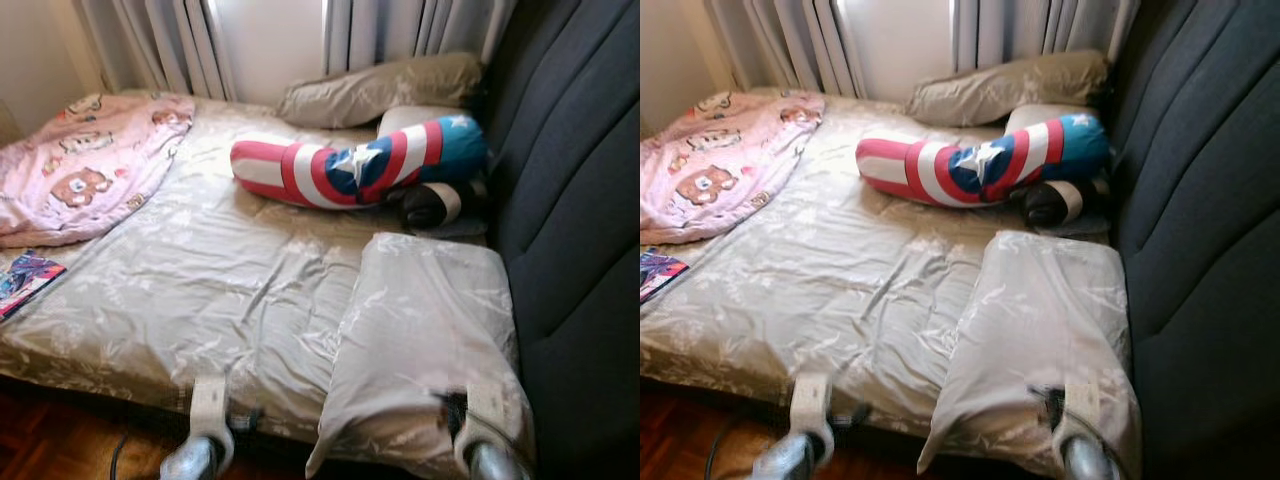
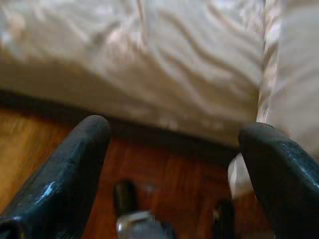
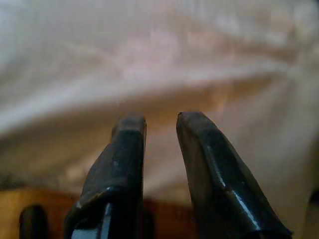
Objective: Clean up the room
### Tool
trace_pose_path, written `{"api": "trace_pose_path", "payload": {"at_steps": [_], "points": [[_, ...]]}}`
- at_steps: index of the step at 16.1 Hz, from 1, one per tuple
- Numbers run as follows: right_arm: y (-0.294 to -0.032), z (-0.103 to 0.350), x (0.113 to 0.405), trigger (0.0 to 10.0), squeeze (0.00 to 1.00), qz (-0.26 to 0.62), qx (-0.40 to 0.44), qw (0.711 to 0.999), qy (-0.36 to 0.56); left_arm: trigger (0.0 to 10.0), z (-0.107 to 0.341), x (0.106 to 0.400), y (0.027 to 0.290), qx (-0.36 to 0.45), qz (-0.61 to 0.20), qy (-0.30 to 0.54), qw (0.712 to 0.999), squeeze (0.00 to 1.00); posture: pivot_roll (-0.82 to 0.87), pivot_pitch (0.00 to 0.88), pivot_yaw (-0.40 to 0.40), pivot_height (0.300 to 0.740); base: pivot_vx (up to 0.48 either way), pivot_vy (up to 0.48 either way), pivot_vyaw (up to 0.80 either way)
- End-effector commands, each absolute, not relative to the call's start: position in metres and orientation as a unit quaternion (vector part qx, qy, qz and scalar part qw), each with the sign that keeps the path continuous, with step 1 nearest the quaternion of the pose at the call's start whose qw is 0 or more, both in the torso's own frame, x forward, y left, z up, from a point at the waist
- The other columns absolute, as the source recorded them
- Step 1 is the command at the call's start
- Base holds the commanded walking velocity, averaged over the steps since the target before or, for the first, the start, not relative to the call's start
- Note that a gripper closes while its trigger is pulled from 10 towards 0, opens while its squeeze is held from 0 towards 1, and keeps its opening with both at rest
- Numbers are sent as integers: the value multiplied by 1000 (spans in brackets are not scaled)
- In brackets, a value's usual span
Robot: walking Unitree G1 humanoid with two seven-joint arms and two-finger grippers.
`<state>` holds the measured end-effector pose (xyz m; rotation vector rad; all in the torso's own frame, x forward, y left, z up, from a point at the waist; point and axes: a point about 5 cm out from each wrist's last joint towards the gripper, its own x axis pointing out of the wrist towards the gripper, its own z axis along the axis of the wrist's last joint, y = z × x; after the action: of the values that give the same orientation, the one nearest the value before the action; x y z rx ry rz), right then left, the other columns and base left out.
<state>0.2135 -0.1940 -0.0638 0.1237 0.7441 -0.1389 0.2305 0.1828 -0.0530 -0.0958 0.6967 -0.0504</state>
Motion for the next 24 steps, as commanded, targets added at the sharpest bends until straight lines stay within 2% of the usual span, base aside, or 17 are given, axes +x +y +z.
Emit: {"api": "trace_pose_path", "payload": {"at_steps": [1,3,10,13,20,24], "points": [[-192,-67,210,10000,0,-73,60,922,377,10000,-57,226,182,-38,-28,358,933,0,42,0,-43,740,0,0,0],[-188,-72,202,10000,0,-67,57,917,390,10000,-62,218,185,-36,-25,372,927,0,36,0,-35,740,0,0,0],[-188,-79,189,10000,0,-89,56,907,407,10000,-76,183,219,1,0,430,903,0,27,0,-21,740,0,0,0],[-184,-80,187,10000,0,-80,56,905,413,10000,-77,181,221,8,-5,435,900,0,25,0,-15,740,0,0,0],[-181,-83,183,10000,0,-77,55,901,423,10000,-76,188,209,4,-7,432,902,0,28,0,-16,740,0,0,0],[-181,-83,184,10000,0,-75,55,901,423,10000,-76,187,211,4,-5,429,903,0,18,0,-14,740,0,299,0]]}}
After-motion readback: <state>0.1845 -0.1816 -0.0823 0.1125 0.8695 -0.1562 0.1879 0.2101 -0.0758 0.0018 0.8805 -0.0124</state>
